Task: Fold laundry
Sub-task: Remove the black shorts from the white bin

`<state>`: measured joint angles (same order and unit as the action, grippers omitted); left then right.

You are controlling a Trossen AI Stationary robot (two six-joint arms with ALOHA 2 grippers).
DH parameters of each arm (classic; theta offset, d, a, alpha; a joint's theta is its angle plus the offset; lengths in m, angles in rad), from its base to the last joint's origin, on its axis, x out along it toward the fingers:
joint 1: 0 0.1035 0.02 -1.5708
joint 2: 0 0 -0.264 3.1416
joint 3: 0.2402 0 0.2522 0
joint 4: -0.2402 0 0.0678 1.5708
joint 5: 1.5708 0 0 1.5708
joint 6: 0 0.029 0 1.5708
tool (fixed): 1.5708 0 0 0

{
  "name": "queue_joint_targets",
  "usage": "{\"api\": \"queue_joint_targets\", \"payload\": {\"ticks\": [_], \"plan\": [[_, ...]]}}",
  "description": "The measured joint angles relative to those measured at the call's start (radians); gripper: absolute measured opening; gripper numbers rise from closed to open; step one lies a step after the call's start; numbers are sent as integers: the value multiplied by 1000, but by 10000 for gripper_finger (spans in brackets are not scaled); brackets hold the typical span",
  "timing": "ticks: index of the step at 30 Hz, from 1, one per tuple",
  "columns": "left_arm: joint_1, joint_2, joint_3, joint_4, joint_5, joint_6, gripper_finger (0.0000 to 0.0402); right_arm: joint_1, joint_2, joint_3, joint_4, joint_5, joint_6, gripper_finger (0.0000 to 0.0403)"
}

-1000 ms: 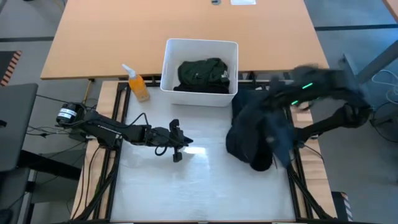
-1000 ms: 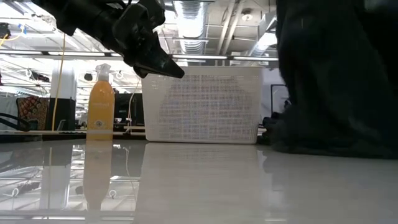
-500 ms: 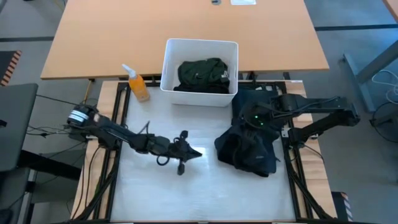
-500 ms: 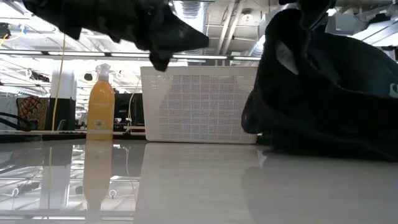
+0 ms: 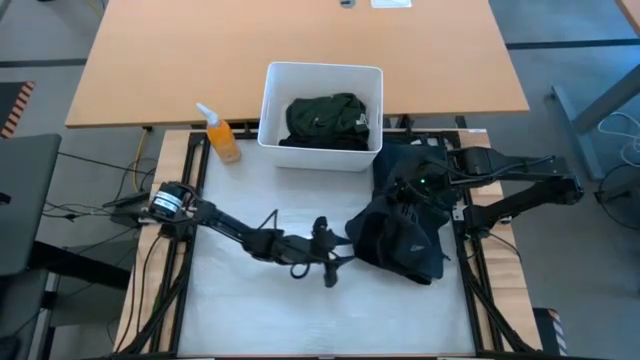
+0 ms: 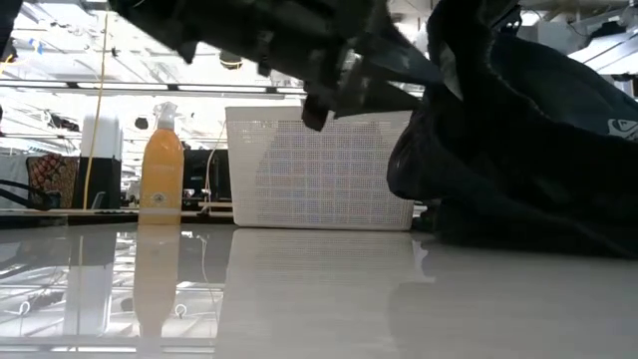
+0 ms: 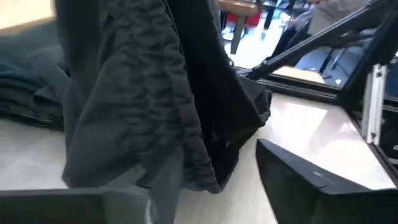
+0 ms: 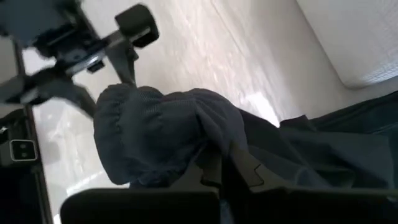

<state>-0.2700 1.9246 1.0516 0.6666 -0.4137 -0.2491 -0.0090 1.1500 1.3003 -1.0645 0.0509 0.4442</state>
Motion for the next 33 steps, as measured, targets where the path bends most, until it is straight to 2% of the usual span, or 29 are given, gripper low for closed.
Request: {"api": "queue_joint_targets", "payload": {"ticks": [5, 10, 11, 18, 21, 26, 30, 33], "plan": [[3, 26, 113, -195, -34, -36, 235, 0, -5, 0, 4, 1, -5, 22], [22, 42, 176, -379, -267, -95, 237, 9, 1, 0, 33, 1, -7, 22], [30, 47, 178, -381, -281, -110, 237, 16, 1, 0, 42, 1, -7, 22], [68, 73, 183, -365, -160, -149, 232, 59, 1, 0, 98, 2, -7, 22], [68, 75, 182, -400, -189, -132, 190, 83, 1, 0, 129, 2, -8, 22], [64, 50, 182, -479, -240, -47, 30, 151, -7, 0, 235, 5, -36, 22], [38, -39, 182, -497, -321, 78, 5, 213, -13, 0, 348, 40, -62, 22], [10, -160, 180, -550, -383, 205, 3, 241, -16, 16, 370, 87, -97, 22]]}}
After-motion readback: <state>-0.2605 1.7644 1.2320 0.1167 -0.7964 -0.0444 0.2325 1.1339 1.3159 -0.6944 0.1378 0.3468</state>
